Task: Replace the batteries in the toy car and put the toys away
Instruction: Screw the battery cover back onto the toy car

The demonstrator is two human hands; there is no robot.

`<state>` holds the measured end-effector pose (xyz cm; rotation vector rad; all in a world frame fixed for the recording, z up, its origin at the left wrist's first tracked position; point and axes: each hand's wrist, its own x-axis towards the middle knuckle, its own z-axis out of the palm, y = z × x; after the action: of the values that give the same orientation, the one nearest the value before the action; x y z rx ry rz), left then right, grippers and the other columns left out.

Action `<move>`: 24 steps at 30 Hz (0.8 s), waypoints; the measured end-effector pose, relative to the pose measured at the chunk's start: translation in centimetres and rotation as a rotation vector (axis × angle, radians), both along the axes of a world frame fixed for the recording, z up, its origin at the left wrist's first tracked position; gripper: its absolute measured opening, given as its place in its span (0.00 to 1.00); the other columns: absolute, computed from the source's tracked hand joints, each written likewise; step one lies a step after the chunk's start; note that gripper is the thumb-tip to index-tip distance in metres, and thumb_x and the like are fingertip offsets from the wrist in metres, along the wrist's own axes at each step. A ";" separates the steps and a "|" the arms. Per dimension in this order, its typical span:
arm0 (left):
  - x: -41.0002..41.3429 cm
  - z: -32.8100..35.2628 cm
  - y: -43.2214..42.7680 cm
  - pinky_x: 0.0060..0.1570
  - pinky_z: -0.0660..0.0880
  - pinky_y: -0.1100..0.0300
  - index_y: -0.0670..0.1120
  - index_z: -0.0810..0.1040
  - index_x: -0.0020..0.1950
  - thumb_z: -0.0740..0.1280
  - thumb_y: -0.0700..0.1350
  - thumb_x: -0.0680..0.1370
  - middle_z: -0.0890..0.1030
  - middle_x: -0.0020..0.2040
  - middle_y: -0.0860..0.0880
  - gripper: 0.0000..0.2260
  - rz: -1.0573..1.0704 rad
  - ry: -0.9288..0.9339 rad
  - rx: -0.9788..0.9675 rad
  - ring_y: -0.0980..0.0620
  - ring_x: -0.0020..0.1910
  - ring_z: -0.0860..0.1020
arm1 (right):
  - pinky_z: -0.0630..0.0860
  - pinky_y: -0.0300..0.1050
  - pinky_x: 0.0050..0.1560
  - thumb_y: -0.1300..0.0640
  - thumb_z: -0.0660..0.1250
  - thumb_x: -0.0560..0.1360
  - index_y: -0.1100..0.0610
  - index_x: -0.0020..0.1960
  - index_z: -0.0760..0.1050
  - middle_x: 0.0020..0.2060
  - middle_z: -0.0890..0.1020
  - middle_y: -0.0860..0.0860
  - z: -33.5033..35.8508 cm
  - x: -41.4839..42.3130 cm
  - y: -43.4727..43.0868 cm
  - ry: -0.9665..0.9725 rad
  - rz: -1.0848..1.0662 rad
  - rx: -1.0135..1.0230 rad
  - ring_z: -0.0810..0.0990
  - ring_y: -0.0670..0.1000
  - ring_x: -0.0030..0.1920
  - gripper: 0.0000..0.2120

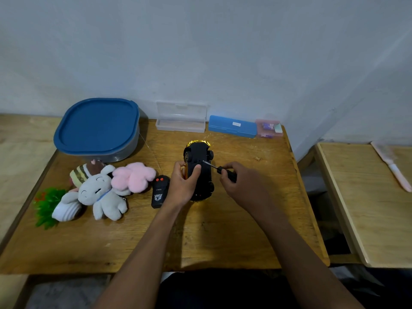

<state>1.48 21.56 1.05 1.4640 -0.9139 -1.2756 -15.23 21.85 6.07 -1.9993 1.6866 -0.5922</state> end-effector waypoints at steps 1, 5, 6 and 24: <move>0.0 -0.1 0.0 0.40 0.81 0.62 0.45 0.69 0.62 0.66 0.49 0.81 0.81 0.48 0.49 0.13 0.000 -0.002 0.001 0.51 0.47 0.82 | 0.77 0.41 0.30 0.50 0.62 0.79 0.53 0.58 0.75 0.35 0.78 0.46 0.2 0.1 -0.1 0.006 0.001 -0.007 0.77 0.44 0.30 0.11; -0.1 -0.2 -0.1 0.39 0.80 0.62 0.46 0.68 0.62 0.66 0.50 0.80 0.81 0.49 0.48 0.15 0.008 -0.008 0.010 0.52 0.48 0.82 | 0.79 0.45 0.32 0.50 0.62 0.79 0.51 0.57 0.73 0.37 0.82 0.48 0.9 0.5 -0.3 0.046 0.022 -0.033 0.78 0.45 0.31 0.09; -0.1 -0.2 -0.1 0.39 0.80 0.63 0.46 0.68 0.63 0.66 0.50 0.80 0.81 0.49 0.48 0.15 0.011 -0.009 0.007 0.52 0.47 0.81 | 0.79 0.45 0.32 0.50 0.62 0.79 0.51 0.56 0.73 0.37 0.82 0.48 0.9 0.5 -0.3 0.057 0.019 -0.038 0.78 0.45 0.31 0.08; -0.5 -1.0 -0.5 0.49 0.81 0.51 0.52 0.69 0.59 0.67 0.53 0.79 0.81 0.51 0.45 0.12 0.010 -0.043 -0.022 0.48 0.51 0.81 | 0.66 0.41 0.31 0.47 0.59 0.80 0.52 0.52 0.75 0.41 0.79 0.52 0.8 1.3 -1.0 -0.437 -0.313 0.345 0.73 0.46 0.35 0.11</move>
<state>1.01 21.07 0.07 1.4819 -0.9448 -1.2282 -13.98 20.83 6.82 -1.2678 1.6919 -0.7244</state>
